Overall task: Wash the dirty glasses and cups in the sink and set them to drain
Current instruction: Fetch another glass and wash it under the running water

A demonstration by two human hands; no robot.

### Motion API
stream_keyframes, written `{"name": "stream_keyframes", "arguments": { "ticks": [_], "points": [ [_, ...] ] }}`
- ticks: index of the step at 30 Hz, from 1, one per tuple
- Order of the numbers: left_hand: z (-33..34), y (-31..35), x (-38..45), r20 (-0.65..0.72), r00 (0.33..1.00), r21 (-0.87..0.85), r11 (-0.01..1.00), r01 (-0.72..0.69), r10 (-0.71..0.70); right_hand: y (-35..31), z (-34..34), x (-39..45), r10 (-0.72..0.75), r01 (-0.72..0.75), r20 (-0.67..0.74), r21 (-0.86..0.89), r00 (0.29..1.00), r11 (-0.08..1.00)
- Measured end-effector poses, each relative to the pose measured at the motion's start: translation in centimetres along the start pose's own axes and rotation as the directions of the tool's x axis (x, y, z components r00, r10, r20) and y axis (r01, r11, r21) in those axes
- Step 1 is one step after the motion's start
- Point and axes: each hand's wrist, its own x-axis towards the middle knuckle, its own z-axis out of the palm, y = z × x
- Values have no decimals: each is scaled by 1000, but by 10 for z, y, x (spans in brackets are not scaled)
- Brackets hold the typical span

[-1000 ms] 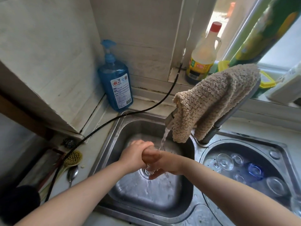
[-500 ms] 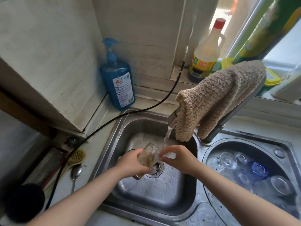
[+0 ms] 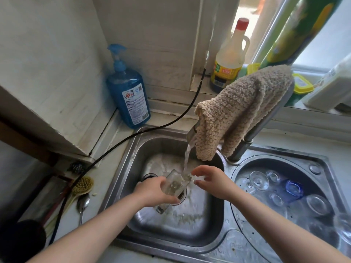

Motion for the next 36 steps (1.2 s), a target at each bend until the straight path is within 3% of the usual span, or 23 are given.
{"name": "stream_keyframes", "arguments": {
  "ticks": [3, 7, 9, 11, 13, 14, 15, 17, 18, 19, 20, 21, 22, 23, 24, 26, 27, 28, 29, 30, 32, 34, 36],
  "points": [
    [2, 0, 7, -105, 992, -147, 986, -81, 66, -11, -4, -1, -121, 123, 43, -38, 992, 992],
    [-5, 11, 18, -235, 965, -200, 965, -169, 120, -24, -11, 5, -419, 392, -39, -285, 907, 875],
    [-12, 18, 23, -267, 950, -236, 944, -229, 164, -34, -16, 9, -428, 429, 85, -359, 900, 829],
    [-18, 25, 27, -283, 931, -194, 937, -290, 230, -42, -20, 19, -389, 520, 346, -550, 854, 653],
    [-22, 30, 30, -281, 910, -84, 937, -340, 305, -43, -19, 29, -294, 641, 573, -717, 765, 274],
    [-23, 31, 31, -278, 904, -39, 937, -348, 325, -34, -18, 39, -245, 602, 573, -796, 782, 59],
    [-23, 32, 32, -284, 899, -22, 935, -353, 333, -32, -20, 46, -219, 507, 501, -861, 837, -33],
    [-24, 31, 35, -321, 881, 3, 931, -365, 346, -34, -20, 45, -144, 327, 318, -944, 937, 41],
    [-24, 30, 35, -339, 870, 22, 928, -373, 358, -43, -21, 42, -91, 398, 400, -917, 912, -35],
    [-24, 29, 36, -347, 862, 38, 924, -380, 369, -40, -11, 44, -122, 515, 510, -857, 851, 8],
    [-23, 28, 35, -347, 856, 50, 920, -390, 382, -46, -6, 39, -54, 549, 566, -767, 823, 332],
    [-22, 27, 35, -344, 853, 50, 915, -400, 392, -57, -5, 34, 34, 426, 613, -586, 789, 689],
    [-20, 26, 34, -353, 848, 31, 911, -412, 396, -68, -9, 30, 56, 187, 616, -322, 786, 928],
    [-17, 26, 33, -376, 839, 0, 905, -425, 394, -67, -6, 33, 39, -56, 614, 9, 789, 998],
    [-14, 25, 33, -408, 826, -27, 899, -437, 389, -68, -10, 30, 30, -241, 605, 270, 796, 932],
    [-11, 24, 32, -457, 806, -46, 895, -443, 376, -66, -9, 31, 40, -403, 622, 455, 782, 794],
    [-12, 24, 31, -461, 804, -48, 894, -445, 375, -63, -7, 30, 21, -356, 632, 408, 775, 841],
    [-14, 24, 30, -455, 808, -51, 894, -444, 375, -63, -7, 26, -10, -195, 645, 245, 764, 950],
    [-15, 24, 29, -435, 821, -59, 898, -436, 370, -56, -4, 26, -44, 109, 643, -61, 764, 992],
    [-16, 23, 28, -403, 839, -73, 901, -428, 366, -46, 0, 30, -83, 407, 639, -379, 765, 831],
    [-16, 21, 27, -358, 859, -109, 897, -428, 366, -32, 3, 40, -227, 621, 580, -701, 783, 350],
    [-15, 18, 27, -345, 873, -158, 895, -416, 345, -26, 0, 46, -354, 691, 609, -700, 710, 181],
    [-16, 16, 27, -344, 879, -173, 898, -404, 330, -25, 3, 49, -260, 646, 618, -763, 741, 29]
  ]
}}
